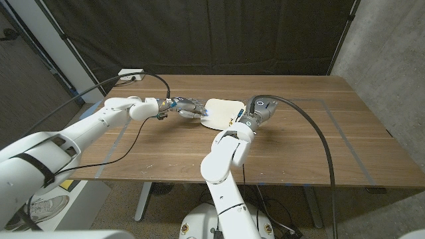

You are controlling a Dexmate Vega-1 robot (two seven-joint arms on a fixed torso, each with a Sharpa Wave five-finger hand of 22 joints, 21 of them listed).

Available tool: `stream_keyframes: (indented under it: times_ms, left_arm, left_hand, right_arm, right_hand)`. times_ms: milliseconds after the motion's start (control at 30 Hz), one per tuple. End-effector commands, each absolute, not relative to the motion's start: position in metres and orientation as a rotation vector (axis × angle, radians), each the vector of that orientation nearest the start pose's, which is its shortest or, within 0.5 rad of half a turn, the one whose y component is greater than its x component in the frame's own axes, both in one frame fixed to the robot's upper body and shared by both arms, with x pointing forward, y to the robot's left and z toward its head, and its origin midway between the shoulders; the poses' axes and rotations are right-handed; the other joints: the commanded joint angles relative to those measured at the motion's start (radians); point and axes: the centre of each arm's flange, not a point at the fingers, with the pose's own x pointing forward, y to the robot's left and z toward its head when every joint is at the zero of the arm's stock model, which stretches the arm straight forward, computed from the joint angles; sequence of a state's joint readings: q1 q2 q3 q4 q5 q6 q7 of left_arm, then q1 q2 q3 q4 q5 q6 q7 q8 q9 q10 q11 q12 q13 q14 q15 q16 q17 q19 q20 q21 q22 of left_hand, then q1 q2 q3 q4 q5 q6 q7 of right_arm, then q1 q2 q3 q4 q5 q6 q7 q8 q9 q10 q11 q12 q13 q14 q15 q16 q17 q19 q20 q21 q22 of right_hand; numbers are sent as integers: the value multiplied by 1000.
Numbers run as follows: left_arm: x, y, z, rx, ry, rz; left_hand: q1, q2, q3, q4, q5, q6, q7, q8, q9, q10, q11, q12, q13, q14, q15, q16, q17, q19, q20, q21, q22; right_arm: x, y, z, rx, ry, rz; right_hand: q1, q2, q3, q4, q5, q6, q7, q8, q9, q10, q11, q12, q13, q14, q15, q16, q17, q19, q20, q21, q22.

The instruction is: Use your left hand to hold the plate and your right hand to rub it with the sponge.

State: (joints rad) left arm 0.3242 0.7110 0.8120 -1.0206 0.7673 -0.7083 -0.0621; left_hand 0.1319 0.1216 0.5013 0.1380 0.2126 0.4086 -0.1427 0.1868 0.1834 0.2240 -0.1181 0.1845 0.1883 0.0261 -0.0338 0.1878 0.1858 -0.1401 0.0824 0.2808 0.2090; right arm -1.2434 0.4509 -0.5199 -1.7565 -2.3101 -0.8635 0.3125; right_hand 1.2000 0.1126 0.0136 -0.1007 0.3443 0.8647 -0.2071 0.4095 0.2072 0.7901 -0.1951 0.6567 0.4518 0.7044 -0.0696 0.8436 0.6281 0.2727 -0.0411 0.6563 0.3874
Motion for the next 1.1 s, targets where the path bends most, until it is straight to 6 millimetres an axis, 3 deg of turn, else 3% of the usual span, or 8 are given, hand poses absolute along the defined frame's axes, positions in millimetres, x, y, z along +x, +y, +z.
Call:
stream_keyframes:
  times_ms: [33,700,1100]
  left_arm:
    - [671,242,23,1850,-804,-502]
    - [675,234,22,1882,-797,-509]
    - [674,236,21,1882,-782,-504]
  left_hand:
    - [3,5,8,3,2,-9,-4,-1,4,-16,3,-1,2,-13,-29,-7,3,-13,-3,-3,1]
    - [-11,-4,4,14,-3,-4,14,8,5,-3,-6,13,2,-31,-25,-4,7,-30,-10,-9,2]
    - [-24,-7,0,23,-5,-4,17,9,6,13,-5,19,2,-31,-26,0,8,-37,-11,-11,3]
  right_arm:
    - [477,-52,7,-1398,-96,-773]
    - [516,-44,22,-1440,-223,-623]
    - [548,-45,13,-1458,-202,-485]
  right_hand:
    - [-1,9,-7,-3,2,14,0,-3,3,9,0,5,5,13,-164,-1,3,7,-47,7,3]
    - [4,12,-11,-5,2,26,0,-7,3,20,0,6,8,20,-165,-5,9,6,-49,23,0]
    - [7,14,-15,-6,2,31,0,-11,4,27,0,4,7,26,-165,-9,13,1,-52,33,-3]
